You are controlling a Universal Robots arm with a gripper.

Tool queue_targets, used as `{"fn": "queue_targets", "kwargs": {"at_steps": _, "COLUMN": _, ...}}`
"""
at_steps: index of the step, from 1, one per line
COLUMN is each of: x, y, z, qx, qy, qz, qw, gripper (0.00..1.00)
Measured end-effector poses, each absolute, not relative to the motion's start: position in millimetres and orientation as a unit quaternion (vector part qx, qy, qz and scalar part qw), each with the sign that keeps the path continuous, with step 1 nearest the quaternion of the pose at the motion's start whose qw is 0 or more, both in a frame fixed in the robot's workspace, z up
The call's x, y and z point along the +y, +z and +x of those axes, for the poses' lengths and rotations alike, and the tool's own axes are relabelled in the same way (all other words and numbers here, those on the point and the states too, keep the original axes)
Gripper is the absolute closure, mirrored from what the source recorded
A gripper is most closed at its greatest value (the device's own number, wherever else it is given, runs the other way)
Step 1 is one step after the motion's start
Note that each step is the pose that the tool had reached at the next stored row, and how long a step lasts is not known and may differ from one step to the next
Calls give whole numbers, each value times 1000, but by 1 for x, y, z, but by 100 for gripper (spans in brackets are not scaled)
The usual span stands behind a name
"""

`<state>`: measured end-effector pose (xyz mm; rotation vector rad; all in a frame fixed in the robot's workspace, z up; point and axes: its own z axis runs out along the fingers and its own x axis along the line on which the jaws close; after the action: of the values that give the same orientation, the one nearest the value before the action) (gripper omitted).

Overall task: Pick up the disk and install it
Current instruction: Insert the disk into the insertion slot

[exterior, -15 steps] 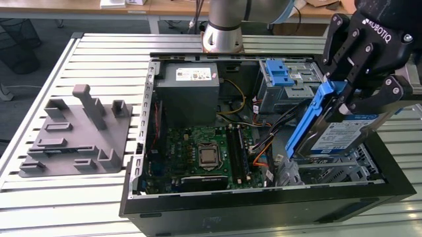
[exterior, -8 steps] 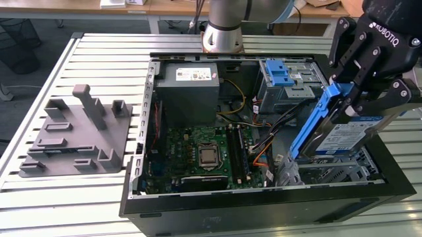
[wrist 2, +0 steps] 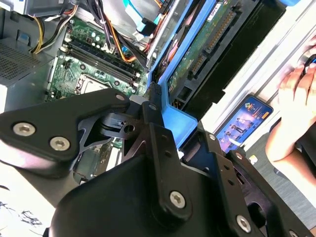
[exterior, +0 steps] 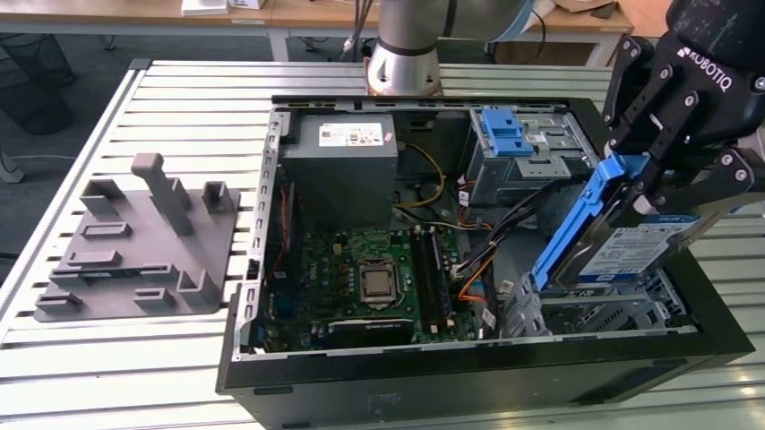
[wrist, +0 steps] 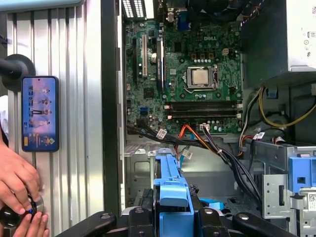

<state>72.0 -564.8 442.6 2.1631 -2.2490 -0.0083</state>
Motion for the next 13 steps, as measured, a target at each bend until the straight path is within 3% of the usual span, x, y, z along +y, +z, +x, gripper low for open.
{"fn": "queue_targets", "kwargs": {"at_steps": 13, "x": -565, "y": 435, "z": 74, "qx": -721, "qy": -3, "qz": 693, "qw": 11, "gripper": 63}}
